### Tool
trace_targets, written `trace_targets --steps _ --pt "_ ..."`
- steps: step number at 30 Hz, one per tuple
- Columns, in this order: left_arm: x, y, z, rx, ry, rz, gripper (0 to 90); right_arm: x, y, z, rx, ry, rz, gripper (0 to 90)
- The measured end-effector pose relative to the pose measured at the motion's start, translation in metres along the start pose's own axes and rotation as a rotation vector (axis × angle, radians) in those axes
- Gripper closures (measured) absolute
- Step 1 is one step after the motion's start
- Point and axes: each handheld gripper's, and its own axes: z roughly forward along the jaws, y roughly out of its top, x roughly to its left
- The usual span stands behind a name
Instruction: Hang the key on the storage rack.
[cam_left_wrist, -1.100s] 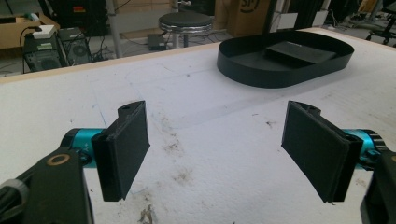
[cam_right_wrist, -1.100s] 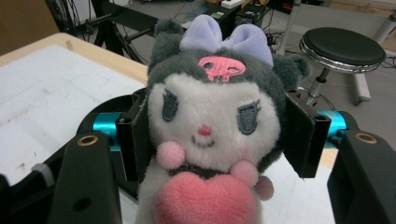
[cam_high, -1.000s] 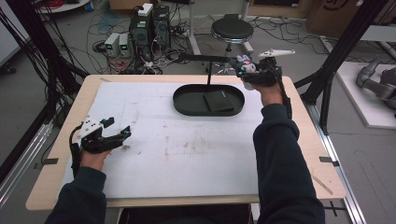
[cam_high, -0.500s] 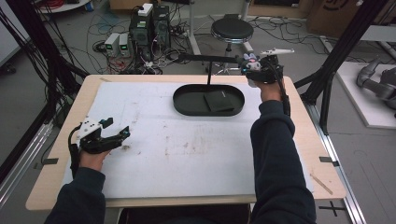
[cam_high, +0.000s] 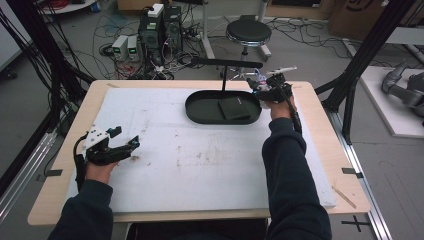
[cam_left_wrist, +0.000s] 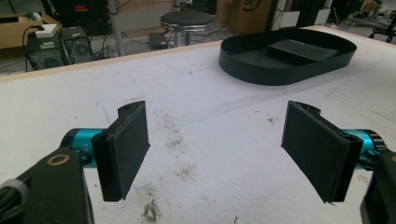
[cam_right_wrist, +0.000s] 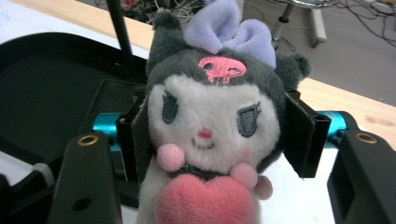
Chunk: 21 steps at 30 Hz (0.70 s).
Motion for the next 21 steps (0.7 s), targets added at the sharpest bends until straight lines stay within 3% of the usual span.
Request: trace_targets --steps 3,10,12,17,21 --pt "0.000 0.000 0.000 -0.001 -0.002 -0.002 22.8 0.006 0.000 0.008 -0.018 0.010 0.024 36.3" --pt "0.000 -0.001 0.000 0.000 -0.004 -0.004 22.8 0.010 -0.001 0.020 -0.039 -0.031 0.076 35.1" --pt "0.000 -0.001 0.000 0.000 -0.004 -0.004 22.8 0.011 -0.001 0.020 -0.042 -0.055 0.065 32.1" --pt "0.000 -0.001 0.000 -0.001 -0.004 -0.005 22.8 0.012 -0.002 0.022 0.000 -0.051 0.009 26.0" --pt "0.001 -0.001 0.001 0.003 -0.006 -0.003 22.8 0.010 -0.009 0.014 -0.011 -0.048 -0.012 23.4"
